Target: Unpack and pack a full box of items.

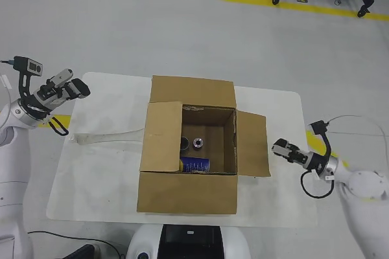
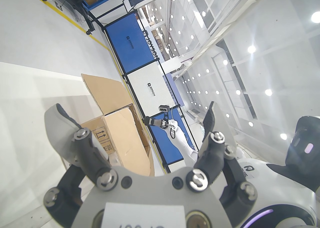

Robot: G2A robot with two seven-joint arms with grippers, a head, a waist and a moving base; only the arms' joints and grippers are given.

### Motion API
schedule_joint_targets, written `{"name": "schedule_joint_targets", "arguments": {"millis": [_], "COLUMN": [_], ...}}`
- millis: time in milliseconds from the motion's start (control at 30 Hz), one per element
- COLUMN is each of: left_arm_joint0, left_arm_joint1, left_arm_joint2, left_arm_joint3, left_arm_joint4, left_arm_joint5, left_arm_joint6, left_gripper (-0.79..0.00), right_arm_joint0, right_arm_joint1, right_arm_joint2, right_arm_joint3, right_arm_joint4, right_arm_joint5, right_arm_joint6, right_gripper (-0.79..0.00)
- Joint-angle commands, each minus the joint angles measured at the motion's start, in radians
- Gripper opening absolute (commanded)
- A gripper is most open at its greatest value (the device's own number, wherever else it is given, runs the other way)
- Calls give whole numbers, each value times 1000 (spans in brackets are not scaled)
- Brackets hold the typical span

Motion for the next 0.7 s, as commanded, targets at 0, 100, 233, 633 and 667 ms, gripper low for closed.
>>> {"name": "schedule_joint_targets", "arguments": {"millis": [0,100,233,633,667], "left_arm_joint0": [0,0,0,0,0], "left_arm_joint1": [0,0,0,0,0], "left_arm_joint2": [0,0,0,0,0], "left_arm_joint3": [0,0,0,0,0], "left_arm_joint4": [0,0,0,0,0], "left_arm_joint5": [0,0,0,0,0], "left_arm_joint6": [0,0,0,0,0], "left_gripper": [0,0,0,0,0], "right_arm_joint0": [15,37,61,104,106], "right_arm_joint1": [-1,-4,-11,-23,-22], "right_arm_joint2": [-18,-51,-96,-174,-172], "right_arm_joint3": [33,78,122,152,152], "right_arm_joint4": [8,27,71,256,270], "right_arm_joint5": [15,29,27,-13,-16], "right_arm_joint6": [12,25,46,168,179], "right_gripper": [0,0,0,0,0]}}
